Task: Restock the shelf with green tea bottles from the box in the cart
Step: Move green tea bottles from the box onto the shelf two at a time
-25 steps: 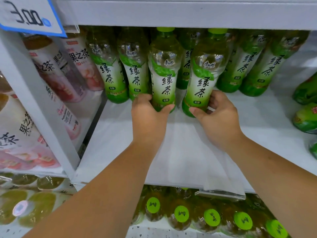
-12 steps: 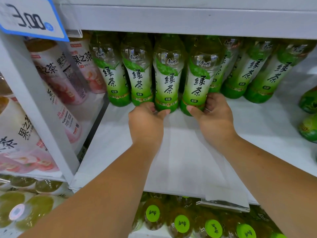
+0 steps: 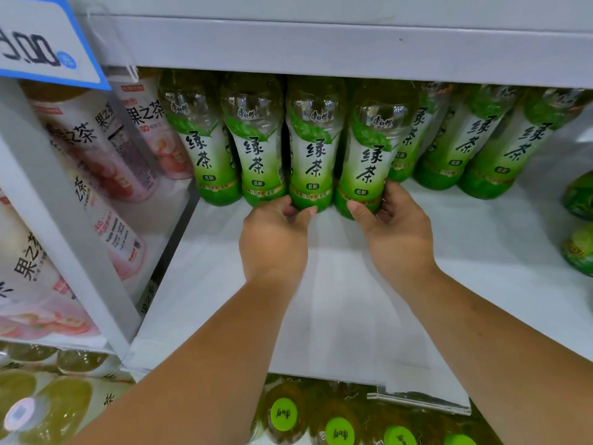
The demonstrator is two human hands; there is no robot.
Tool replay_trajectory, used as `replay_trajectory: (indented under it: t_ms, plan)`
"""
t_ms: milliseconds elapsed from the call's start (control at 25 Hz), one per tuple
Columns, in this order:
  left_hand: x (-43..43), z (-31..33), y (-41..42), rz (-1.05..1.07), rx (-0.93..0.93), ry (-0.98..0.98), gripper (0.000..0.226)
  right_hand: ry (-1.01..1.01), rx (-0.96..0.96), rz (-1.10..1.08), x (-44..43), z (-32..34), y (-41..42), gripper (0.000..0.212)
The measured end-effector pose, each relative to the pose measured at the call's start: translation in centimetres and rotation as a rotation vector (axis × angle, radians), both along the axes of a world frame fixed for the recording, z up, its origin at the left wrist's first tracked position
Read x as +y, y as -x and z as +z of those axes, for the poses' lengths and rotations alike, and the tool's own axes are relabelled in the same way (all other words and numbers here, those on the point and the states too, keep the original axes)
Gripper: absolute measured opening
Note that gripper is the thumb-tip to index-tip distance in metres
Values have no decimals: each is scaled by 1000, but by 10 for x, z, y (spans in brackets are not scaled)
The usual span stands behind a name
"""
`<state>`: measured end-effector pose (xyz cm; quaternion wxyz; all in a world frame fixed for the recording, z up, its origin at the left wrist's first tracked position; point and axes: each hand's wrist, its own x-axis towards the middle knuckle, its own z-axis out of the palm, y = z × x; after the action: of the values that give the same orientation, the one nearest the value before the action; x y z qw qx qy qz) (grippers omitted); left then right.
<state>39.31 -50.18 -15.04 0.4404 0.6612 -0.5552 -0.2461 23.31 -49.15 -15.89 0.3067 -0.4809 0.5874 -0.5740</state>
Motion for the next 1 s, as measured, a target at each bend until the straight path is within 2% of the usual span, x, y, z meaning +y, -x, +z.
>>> replay_trajectory:
  t_ms: [160, 440, 560, 680, 720, 840, 920, 1000]
  plan:
    - [1, -1, 1, 8, -30, 18, 18, -29, 28, -5, 1, 3, 0, 46]
    - [6, 3, -1, 0, 28, 29, 14, -166, 210, -65, -3, 6, -1, 42]
    - [10, 7, -4, -20, 36, 16, 10, -196, 190, -71, -3, 8, -3, 40]
    - [15, 16, -9, -99, 61, -100, 11, -240, 81, -43, -3, 16, -1, 40]
    - [17, 21, -10, -139, 59, -154, 12, -260, 44, -42, -3, 20, -1, 39]
    - [26, 36, -12, -266, -105, -243, 45, -377, 37, -39, 6, 40, -3, 50]
    - [36, 44, -15, -278, -152, -261, 53, -474, 55, -32, 17, 49, -4, 70]
    - [48, 52, -21, -276, -173, -288, 60, -532, 75, -30, 33, 55, -3, 71]
